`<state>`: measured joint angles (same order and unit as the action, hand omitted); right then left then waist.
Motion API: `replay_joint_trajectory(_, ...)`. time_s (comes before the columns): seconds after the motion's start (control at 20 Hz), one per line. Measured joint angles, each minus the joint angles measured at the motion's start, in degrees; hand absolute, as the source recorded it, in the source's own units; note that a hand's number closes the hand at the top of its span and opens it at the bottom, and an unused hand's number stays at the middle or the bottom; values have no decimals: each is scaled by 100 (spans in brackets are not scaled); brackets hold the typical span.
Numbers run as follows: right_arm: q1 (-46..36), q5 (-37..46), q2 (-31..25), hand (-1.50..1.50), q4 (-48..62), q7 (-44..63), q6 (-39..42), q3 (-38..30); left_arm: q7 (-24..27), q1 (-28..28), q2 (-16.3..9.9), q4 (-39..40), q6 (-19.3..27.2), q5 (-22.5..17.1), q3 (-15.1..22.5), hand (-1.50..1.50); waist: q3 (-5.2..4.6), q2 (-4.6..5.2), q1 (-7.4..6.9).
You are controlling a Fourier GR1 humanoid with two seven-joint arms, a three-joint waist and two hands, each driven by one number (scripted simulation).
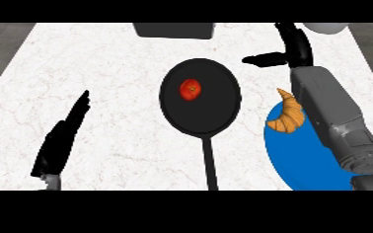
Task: Pick the tomato from the plate and place it in the pan
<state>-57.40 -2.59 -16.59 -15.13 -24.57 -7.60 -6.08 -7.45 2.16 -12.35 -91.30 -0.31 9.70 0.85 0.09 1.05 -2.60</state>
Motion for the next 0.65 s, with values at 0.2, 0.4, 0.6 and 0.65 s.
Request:
replay_joint_trajectory(0.2, 149, -2, -533, -150, 222, -359, 447, -117, 72, 7, -31, 56, -45, -13, -57, 0, 3, 5, 5)
replay_joint_trajectory(0.4, 291, 9, -1064, -150, 417, -654, 965, -198, -48, -18, -7, -81, -31, 34, -25, 0, 7, 13, -9)
replay_joint_trajectory(0.6, 406, 44, -1405, -150, 556, -888, 1384, -238, -9, 38, 46, -80, -12, 83, 7, 0, 7, 9, -5)
replay_joint_trajectory(0.65, 410, 50, -1498, -150, 591, -906, 1503, -250, -65, 0, 56, -104, -20, 86, 18, 0, 9, 10, -5)
